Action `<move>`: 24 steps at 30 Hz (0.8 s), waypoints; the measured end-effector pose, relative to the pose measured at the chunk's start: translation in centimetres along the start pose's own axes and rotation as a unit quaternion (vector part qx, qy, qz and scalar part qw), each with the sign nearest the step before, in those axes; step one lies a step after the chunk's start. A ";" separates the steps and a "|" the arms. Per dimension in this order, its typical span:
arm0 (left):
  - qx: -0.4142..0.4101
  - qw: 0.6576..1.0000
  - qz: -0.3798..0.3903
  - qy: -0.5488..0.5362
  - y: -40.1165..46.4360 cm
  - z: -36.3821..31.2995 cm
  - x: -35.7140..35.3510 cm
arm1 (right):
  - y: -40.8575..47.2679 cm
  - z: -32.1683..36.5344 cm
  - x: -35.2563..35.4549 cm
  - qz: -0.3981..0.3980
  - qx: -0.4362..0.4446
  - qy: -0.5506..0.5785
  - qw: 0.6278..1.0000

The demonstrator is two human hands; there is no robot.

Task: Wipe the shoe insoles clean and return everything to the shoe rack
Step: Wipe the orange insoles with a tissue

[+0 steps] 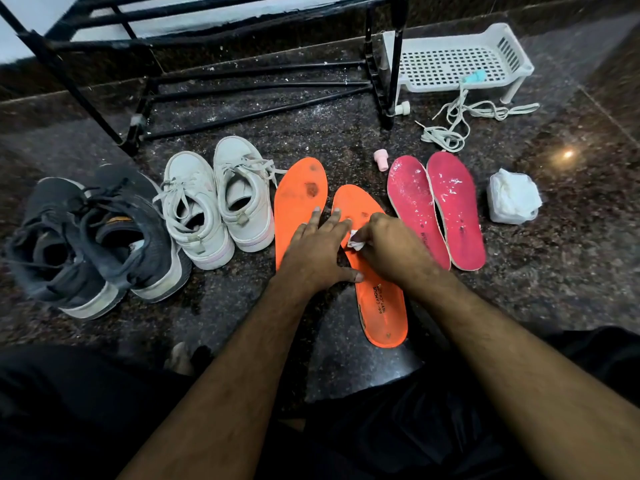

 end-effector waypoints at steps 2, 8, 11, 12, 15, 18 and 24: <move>-0.001 1.000 -0.002 -0.003 0.0 0.0 0.0 | 0.2 -0.2 0.6 0.049 -0.001 0.024 0.999; -0.005 1.000 -0.005 -0.005 0.0 -0.1 0.1 | 0.1 -0.8 1.7 -0.080 -0.071 0.043 0.993; -0.001 1.000 -0.004 -0.005 0.1 0.0 0.1 | -0.1 0.4 0.8 0.068 -0.022 0.005 0.997; 0.000 1.000 -0.002 -0.007 0.1 0.0 0.0 | -0.1 0.4 1.1 0.094 -0.024 -0.008 0.995; -0.002 1.000 0.000 -0.008 -0.1 -0.1 0.0 | -0.1 -0.4 3.1 0.034 -0.078 0.022 0.996; -0.005 1.000 0.001 -0.008 0.0 -0.2 0.1 | 0.0 -1.2 3.4 -0.075 -0.097 0.023 0.992; 0.002 1.000 0.008 -0.017 -0.1 -0.2 0.0 | 0.2 -0.1 1.5 0.046 -0.045 -0.005 0.998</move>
Point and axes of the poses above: each hand's wrist, its own y-axis towards the middle knuckle, its own x-axis out of the back of the hand, z = x × y, the point moved 1 cm from there along y, towards the middle knuckle, and after that the axes turned 5 degrees about -y, right-handed, at the moved point
